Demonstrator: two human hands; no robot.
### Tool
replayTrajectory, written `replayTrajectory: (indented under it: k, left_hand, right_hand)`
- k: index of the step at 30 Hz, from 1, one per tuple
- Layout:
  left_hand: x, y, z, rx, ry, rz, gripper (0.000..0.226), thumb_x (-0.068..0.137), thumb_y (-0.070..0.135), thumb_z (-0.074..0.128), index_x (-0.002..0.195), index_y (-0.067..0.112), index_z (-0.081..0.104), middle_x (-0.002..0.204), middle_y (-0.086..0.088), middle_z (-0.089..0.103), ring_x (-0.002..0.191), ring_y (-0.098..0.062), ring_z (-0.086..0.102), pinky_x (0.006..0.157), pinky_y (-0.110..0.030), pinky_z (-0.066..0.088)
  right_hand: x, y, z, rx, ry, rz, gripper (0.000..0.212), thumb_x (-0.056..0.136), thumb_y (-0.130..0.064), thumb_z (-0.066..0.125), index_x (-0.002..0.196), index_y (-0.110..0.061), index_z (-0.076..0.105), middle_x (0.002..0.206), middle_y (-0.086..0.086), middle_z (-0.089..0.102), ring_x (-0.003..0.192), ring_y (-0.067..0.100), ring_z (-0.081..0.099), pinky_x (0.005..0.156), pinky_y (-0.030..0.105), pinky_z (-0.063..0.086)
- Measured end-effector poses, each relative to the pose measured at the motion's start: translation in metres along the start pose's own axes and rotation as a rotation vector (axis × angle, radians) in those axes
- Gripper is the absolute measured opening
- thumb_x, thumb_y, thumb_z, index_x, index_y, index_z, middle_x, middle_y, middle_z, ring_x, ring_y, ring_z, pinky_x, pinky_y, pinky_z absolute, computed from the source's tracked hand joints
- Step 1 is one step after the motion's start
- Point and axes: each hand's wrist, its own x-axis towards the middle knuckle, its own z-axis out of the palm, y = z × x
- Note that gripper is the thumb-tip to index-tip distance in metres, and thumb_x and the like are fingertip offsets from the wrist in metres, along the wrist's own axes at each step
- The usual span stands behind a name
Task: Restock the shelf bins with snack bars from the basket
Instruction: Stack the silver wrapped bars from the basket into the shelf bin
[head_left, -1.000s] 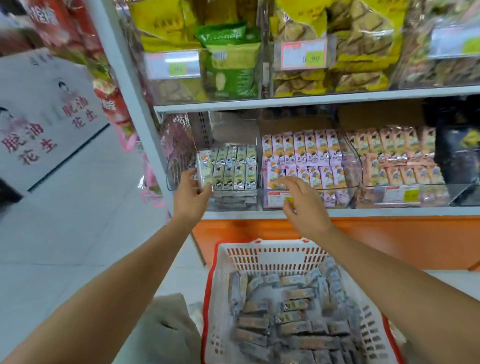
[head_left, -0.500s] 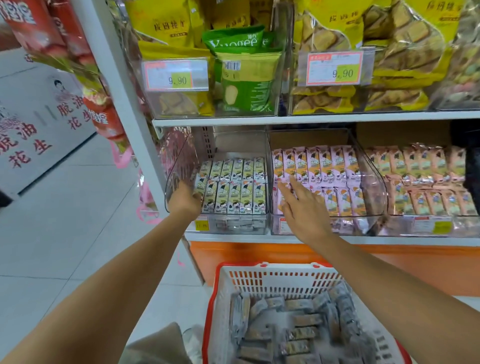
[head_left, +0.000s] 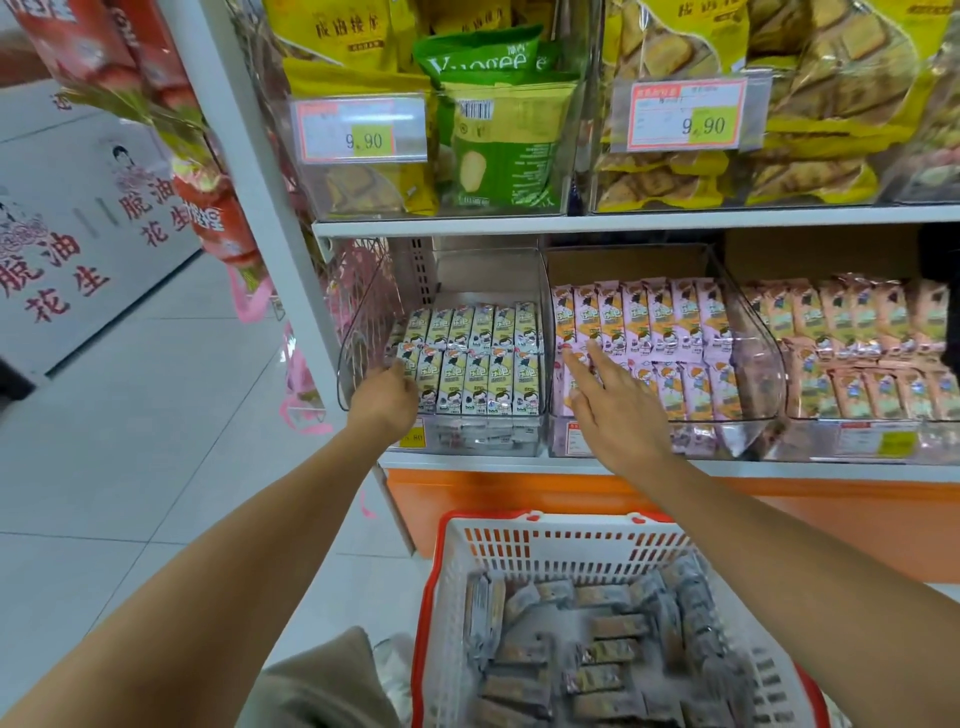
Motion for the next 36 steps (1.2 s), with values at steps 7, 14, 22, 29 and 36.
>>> replayTrajectory:
  k: [7, 14, 22, 29, 36]
  left_hand:
    - [-0.049, 0.02, 0.007, -0.142, 0.428, 0.276, 0.036, 0.091, 0.005, 0.048, 0.126, 0.002, 0.056, 0.126, -0.019, 0.052, 0.114, -0.036, 0.049, 0.096, -0.046, 0.044]
    - [-0.118, 0.073, 0.074, -0.162, 0.287, 0.728, 0.027, 0.085, 0.012, 0.044, 0.108, 0.012, 0.059, 0.1, -0.005, 0.054, 0.089, -0.023, 0.053, 0.07, -0.035, 0.045]
    - [-0.157, 0.107, 0.205, -0.074, -0.438, 0.454, 0.025, 0.098, 0.018, 0.045, 0.119, 0.015, 0.059, 0.115, -0.006, 0.058, 0.103, -0.025, 0.058, 0.085, -0.034, 0.049]
    - [-0.181, 0.112, 0.296, 0.098, -0.856, 0.402, 0.037, 0.102, 0.019, 0.042, 0.137, 0.012, 0.048, 0.141, -0.009, 0.048, 0.122, -0.027, 0.051, 0.096, -0.033, 0.042]
    - [-0.187, 0.108, 0.36, 0.157, -0.93, 0.3, 0.051, 0.098, 0.019, 0.045, 0.147, 0.022, 0.035, 0.139, -0.017, 0.048, 0.119, -0.035, 0.052, 0.087, -0.035, 0.045]
  right_hand:
    - [-0.016, 0.007, -0.009, 0.223, 0.054, -0.075, 0.056, 0.102, -0.044, 0.019, 0.152, -0.022, 0.029, 0.16, 0.004, 0.024, 0.145, 0.023, 0.026, 0.116, 0.045, 0.024]
    - [-0.081, 0.048, -0.013, 0.289, 0.284, -0.069, 0.046, 0.095, -0.021, 0.03, 0.133, -0.01, 0.052, 0.133, 0.008, 0.052, 0.127, 0.023, 0.043, 0.107, 0.04, 0.03]
    - [-0.167, 0.121, 0.038, 0.154, 0.083, 0.133, 0.049, 0.092, -0.026, 0.03, 0.133, -0.011, 0.051, 0.135, 0.01, 0.049, 0.12, 0.03, 0.049, 0.095, 0.046, 0.04]
    - [-0.209, 0.16, 0.105, 0.095, -0.173, 0.381, 0.06, 0.093, -0.02, 0.05, 0.148, -0.007, 0.03, 0.145, 0.018, 0.037, 0.124, 0.037, 0.044, 0.098, 0.046, 0.039]
    - [-0.224, 0.162, 0.138, 0.156, -0.197, 0.469, 0.071, 0.096, -0.028, 0.046, 0.154, -0.013, 0.008, 0.15, 0.016, 0.032, 0.12, 0.035, 0.049, 0.091, 0.045, 0.048]
